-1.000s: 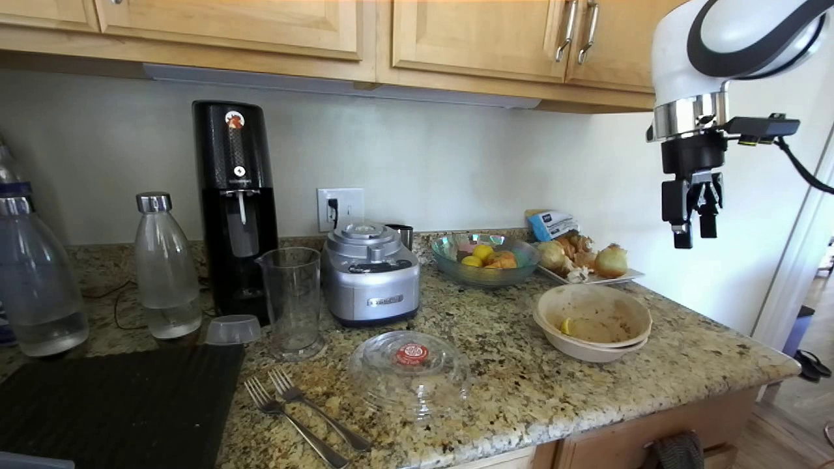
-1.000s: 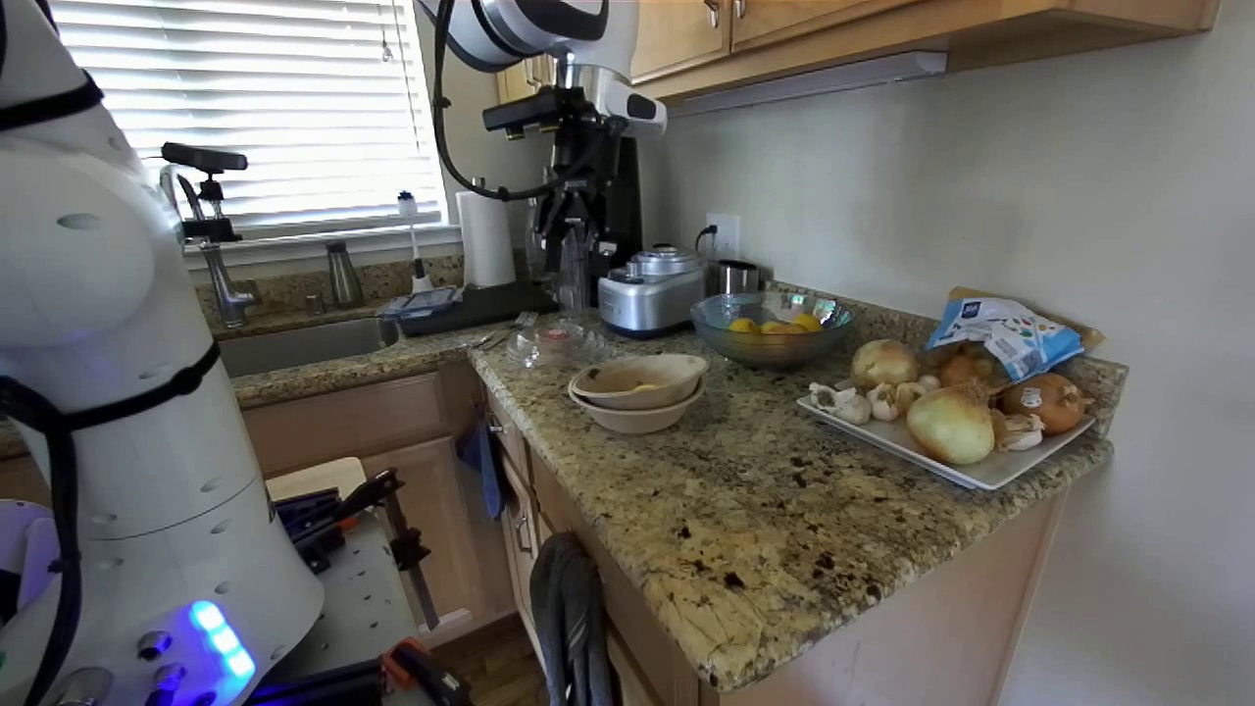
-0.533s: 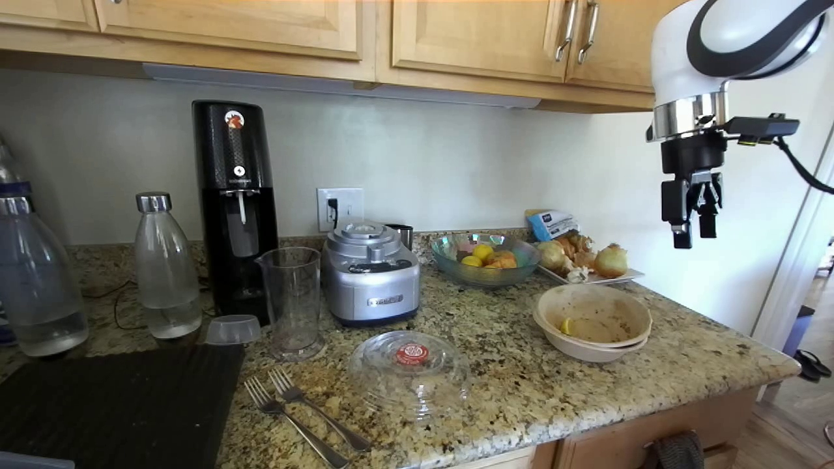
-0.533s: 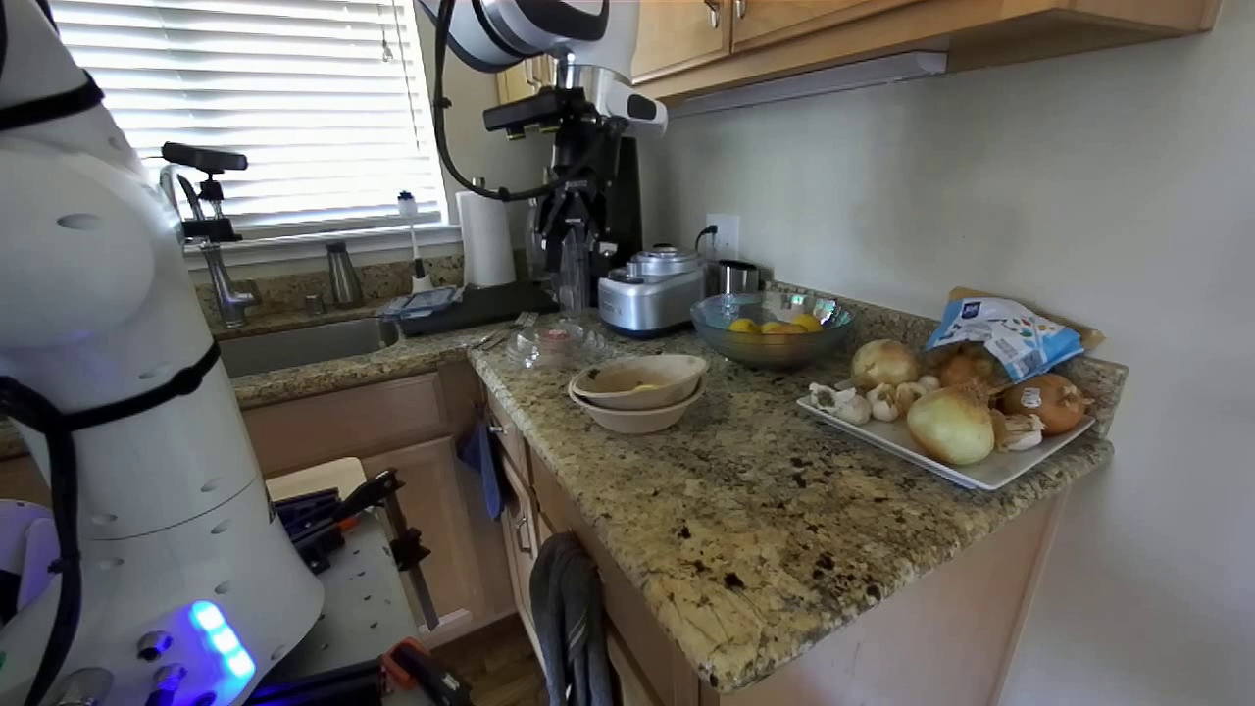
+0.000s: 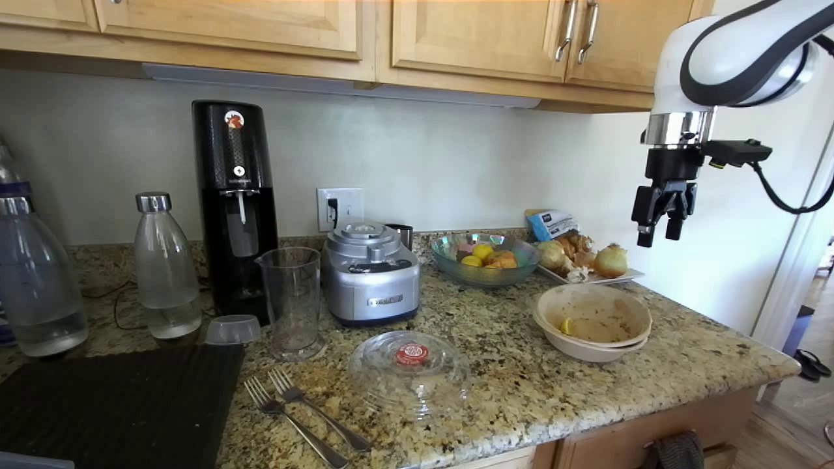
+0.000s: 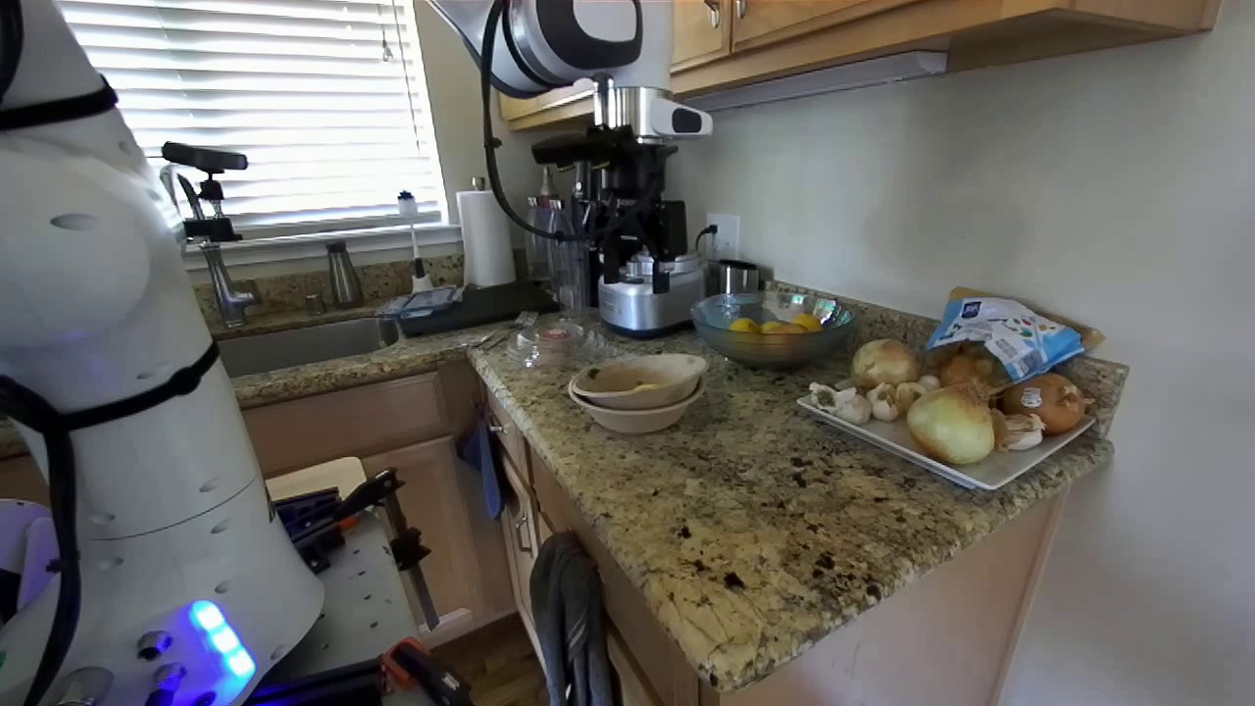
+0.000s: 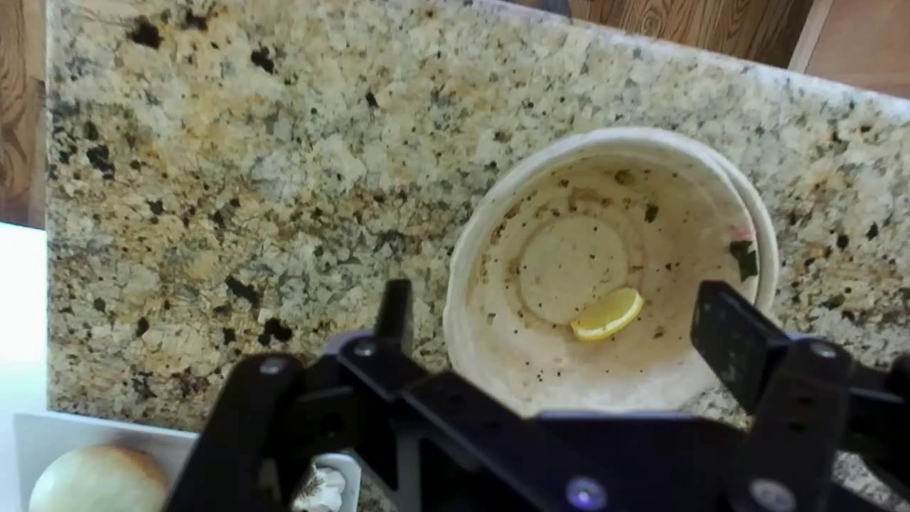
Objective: Unstack the bowls on the counter
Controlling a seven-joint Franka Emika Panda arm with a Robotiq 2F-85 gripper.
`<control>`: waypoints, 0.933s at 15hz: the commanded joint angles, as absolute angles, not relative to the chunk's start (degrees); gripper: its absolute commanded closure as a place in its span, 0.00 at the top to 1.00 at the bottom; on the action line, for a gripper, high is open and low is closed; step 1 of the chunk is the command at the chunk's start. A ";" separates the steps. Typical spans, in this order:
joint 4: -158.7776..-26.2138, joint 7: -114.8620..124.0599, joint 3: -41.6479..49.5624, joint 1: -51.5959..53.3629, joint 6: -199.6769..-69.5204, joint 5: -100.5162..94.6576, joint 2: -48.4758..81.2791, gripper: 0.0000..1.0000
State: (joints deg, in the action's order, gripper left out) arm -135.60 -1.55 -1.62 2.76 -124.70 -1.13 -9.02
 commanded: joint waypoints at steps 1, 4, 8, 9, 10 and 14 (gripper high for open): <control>-137.30 -6.76 0.21 1.93 -133.34 2.25 -6.29 1.00; -136.90 -9.67 0.93 1.37 -138.09 5.14 -2.84 1.00; -136.06 -12.04 1.01 0.56 -141.41 8.27 1.30 1.00; -135.94 -12.39 0.91 0.38 -141.83 8.79 2.05 1.00; -135.87 -12.65 0.81 0.22 -142.27 9.12 2.72 1.00; -135.59 -11.00 0.36 0.11 -141.66 8.44 3.47 1.00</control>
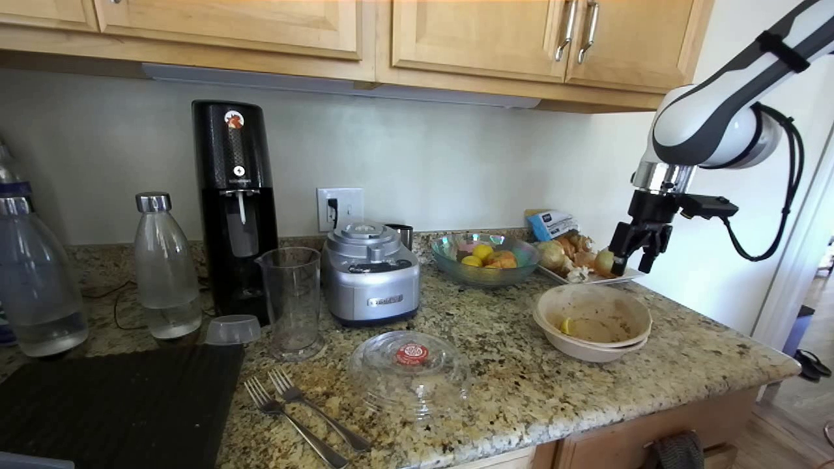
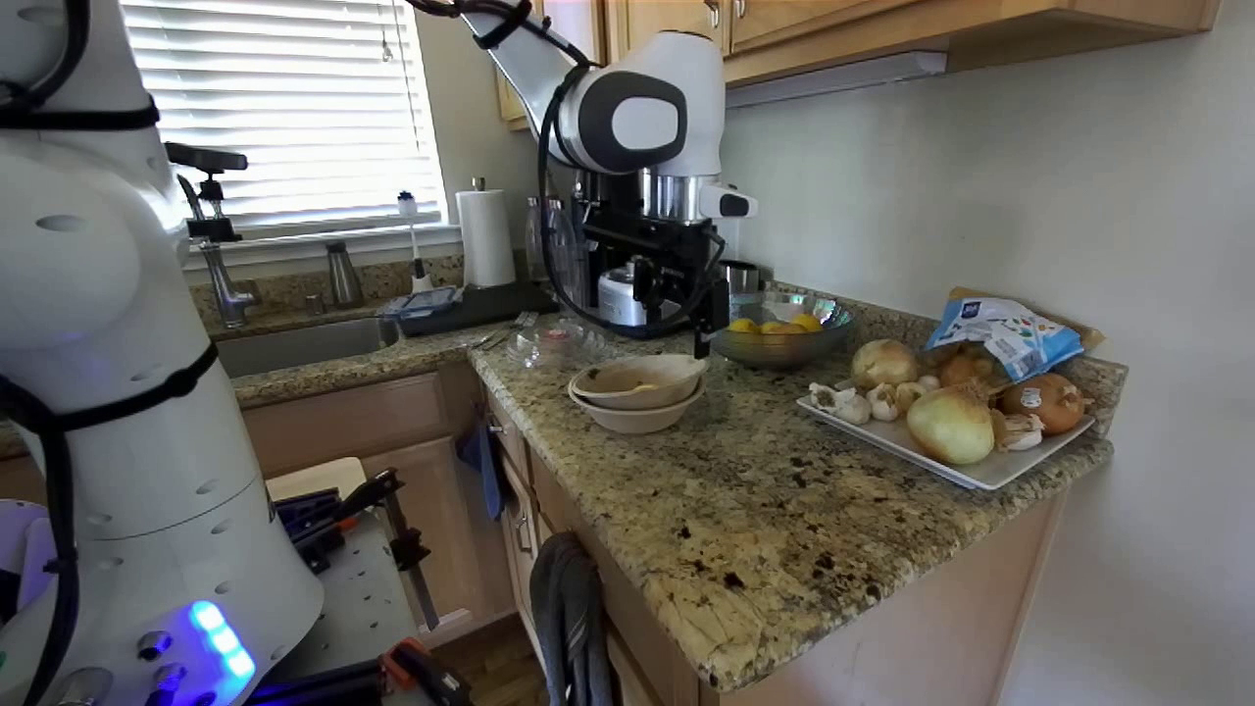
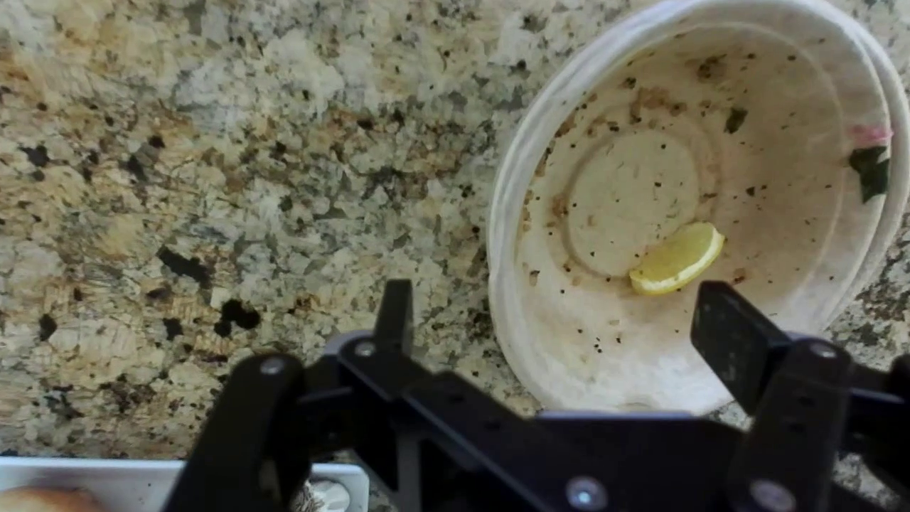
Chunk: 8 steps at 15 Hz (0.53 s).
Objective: Unstack the bowls on the counter
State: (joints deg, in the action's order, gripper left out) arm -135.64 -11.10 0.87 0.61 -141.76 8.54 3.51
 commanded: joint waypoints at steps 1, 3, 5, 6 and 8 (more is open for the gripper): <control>-135.56 -11.03 0.33 0.09 -141.69 8.45 3.69 1.00; -135.51 -10.98 0.20 0.12 -141.58 8.42 3.71 1.00; -135.49 -10.98 0.12 0.14 -141.58 8.42 3.72 1.00; -135.48 -10.98 0.12 0.14 -141.58 8.42 3.71 1.00; -134.94 -12.31 0.02 0.05 -142.43 8.99 5.58 1.00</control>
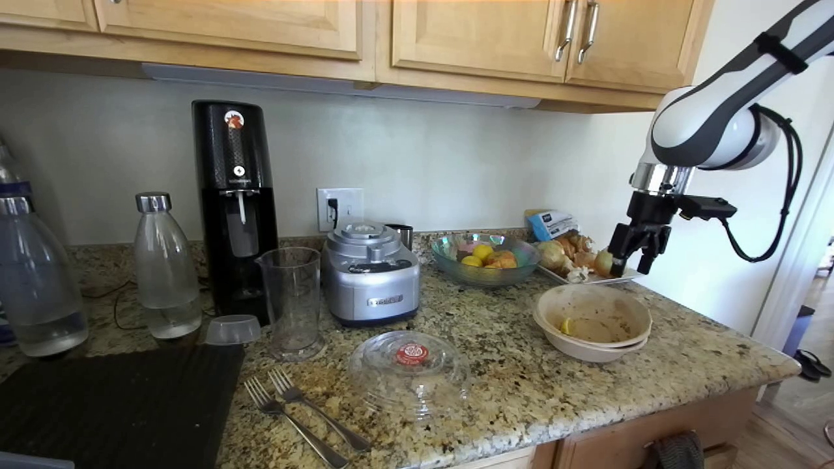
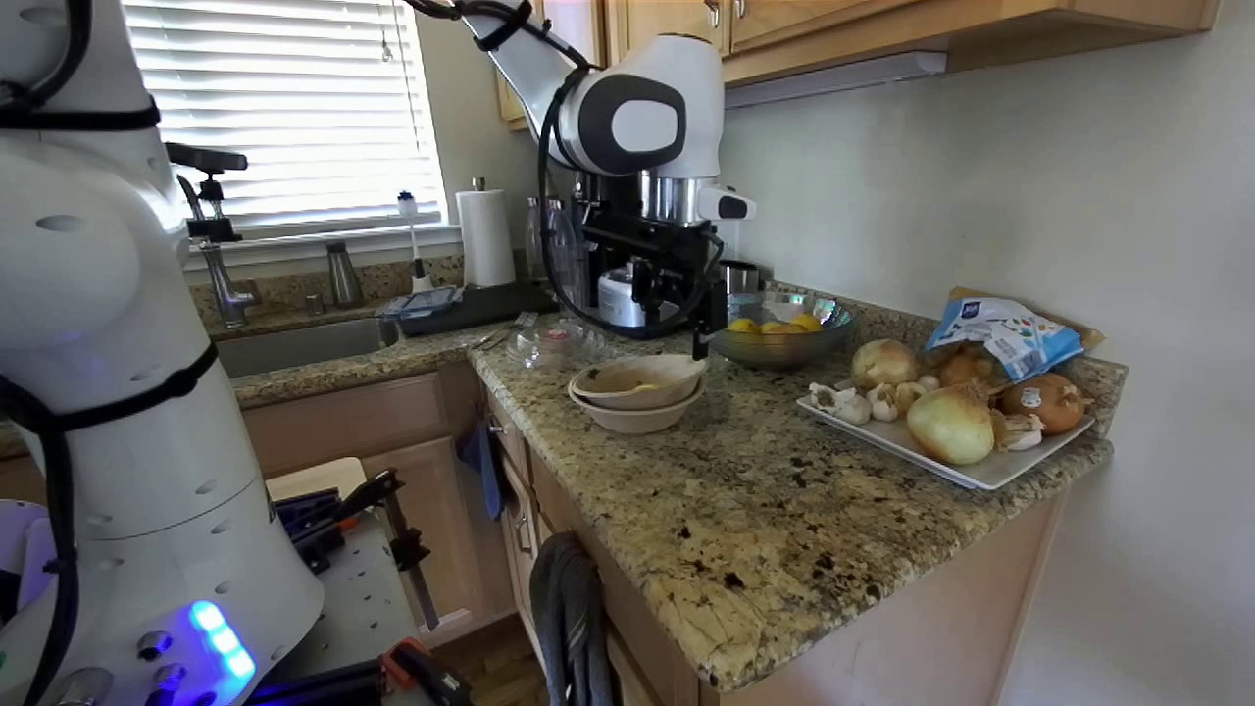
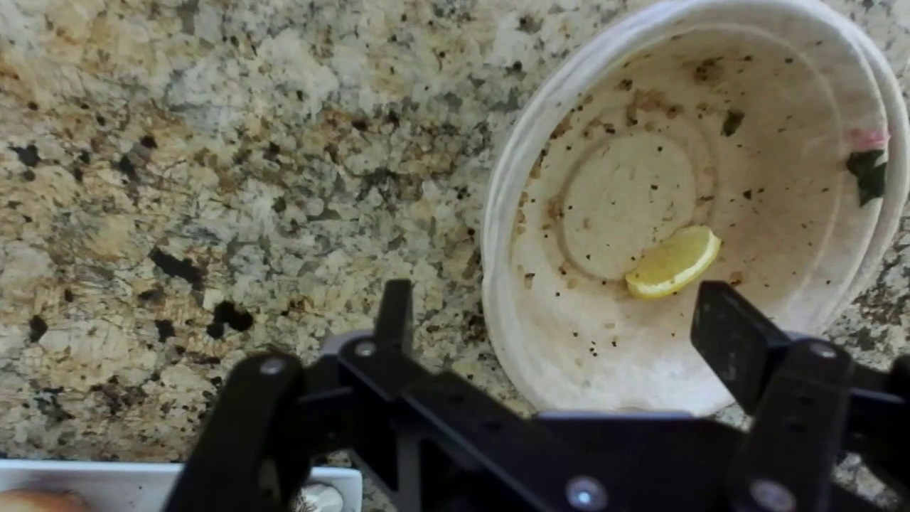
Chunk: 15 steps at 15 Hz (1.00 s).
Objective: Unstack the bowls on the counter
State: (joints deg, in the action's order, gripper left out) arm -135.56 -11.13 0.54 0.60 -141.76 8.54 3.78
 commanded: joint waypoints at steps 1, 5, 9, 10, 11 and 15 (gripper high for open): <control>-134.60 -12.57 -0.01 0.00 -142.38 8.81 6.35 1.00; -132.78 -16.06 -0.47 -0.82 -142.66 9.86 10.67 1.00; -131.27 -17.48 -0.97 -1.66 -142.87 10.07 12.98 0.73; -131.10 -17.56 -1.05 -1.81 -143.13 9.87 13.12 0.67; -130.86 -17.85 -1.21 -2.03 -143.12 9.99 13.35 0.60; -130.36 -18.57 -1.68 -2.65 -143.05 10.14 13.49 0.34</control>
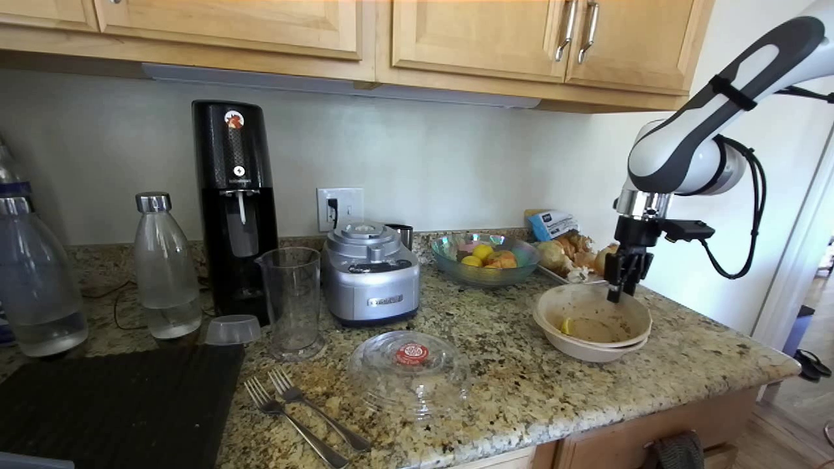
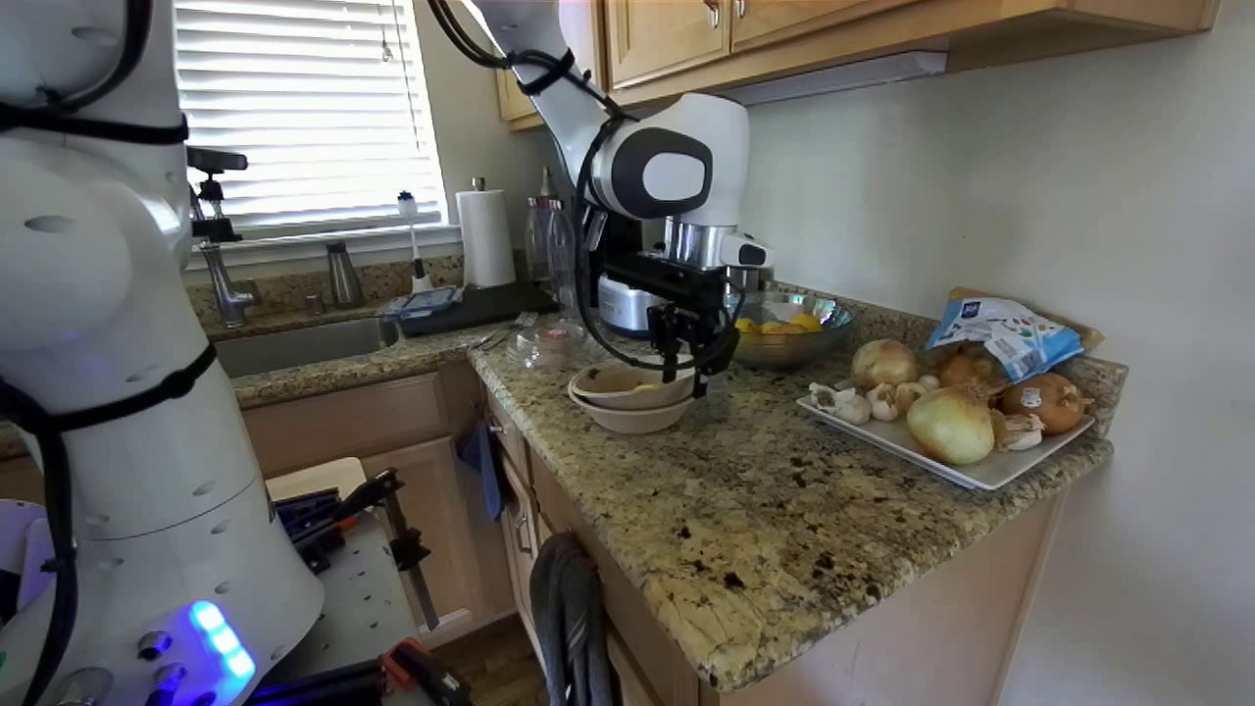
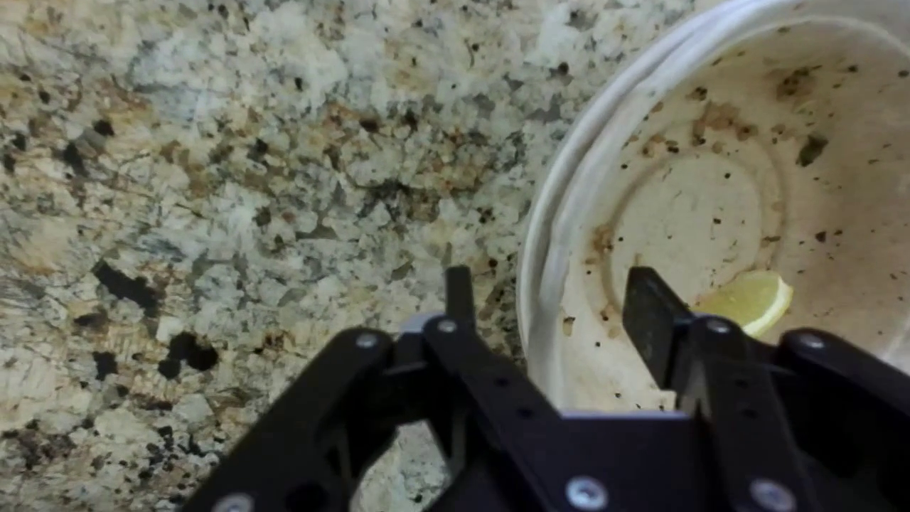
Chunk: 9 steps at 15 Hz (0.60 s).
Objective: Unstack the bowls on the counter
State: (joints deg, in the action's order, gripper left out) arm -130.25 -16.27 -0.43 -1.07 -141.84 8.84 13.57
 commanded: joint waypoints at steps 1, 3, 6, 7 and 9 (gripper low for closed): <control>-130.29 -18.98 -1.78 -2.82 -143.00 10.25 13.45 0.26; -130.08 -18.35 -1.68 -2.83 -142.77 9.72 13.61 0.15; -129.84 -18.45 -1.76 -2.91 -142.42 9.67 13.86 0.04; -129.81 -18.26 -1.72 -2.87 -142.34 9.53 13.87 0.03; -129.76 -18.37 -1.82 -2.88 -142.10 9.57 13.70 0.05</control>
State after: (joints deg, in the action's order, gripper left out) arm -129.61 -17.19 -1.00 -1.73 -141.84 9.02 13.83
